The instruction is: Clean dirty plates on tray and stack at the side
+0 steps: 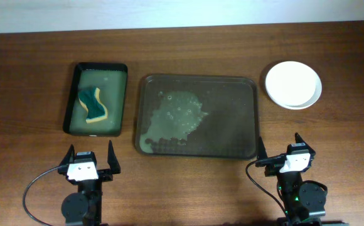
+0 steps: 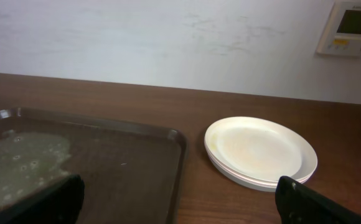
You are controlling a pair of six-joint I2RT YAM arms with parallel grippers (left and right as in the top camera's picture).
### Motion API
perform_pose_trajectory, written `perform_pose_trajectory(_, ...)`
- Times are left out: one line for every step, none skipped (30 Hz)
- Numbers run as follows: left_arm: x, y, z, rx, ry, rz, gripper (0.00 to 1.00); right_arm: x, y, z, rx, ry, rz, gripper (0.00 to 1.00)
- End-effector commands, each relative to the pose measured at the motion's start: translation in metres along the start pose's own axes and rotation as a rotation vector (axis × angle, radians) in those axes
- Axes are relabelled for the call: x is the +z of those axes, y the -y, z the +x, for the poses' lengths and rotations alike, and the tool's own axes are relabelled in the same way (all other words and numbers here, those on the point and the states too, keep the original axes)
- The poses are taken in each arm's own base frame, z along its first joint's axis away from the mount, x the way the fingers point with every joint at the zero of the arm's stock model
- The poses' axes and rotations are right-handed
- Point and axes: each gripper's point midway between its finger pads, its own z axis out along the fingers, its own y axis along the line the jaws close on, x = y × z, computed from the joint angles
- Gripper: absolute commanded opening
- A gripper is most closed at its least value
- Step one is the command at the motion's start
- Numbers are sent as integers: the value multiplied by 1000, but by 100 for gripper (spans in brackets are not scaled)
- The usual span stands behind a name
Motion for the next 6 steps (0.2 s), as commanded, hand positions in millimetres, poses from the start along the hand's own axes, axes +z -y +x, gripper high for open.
perform_pose_trajectory(0,2,0,19,4,11,99,0,1,3,0,-3,8,98)
perform_pose_trajectory(0,2,0,19,3,11,99,0,1,3,0,-4,7,98)
perform_pose_trajectory(0,2,0,19,3,11,99,0,1,3,0,-3,8,98)
perform_pose_trajectory(0,2,0,19,4,11,99,0,1,3,0,-4,8,98)
perform_pose_trajectory(0,2,0,20,4,11,99,0,1,3,0,-3,7,98)
perform_pose_trajectory(0,2,0,20,4,11,100,0,1,3,0,-3,7,98)
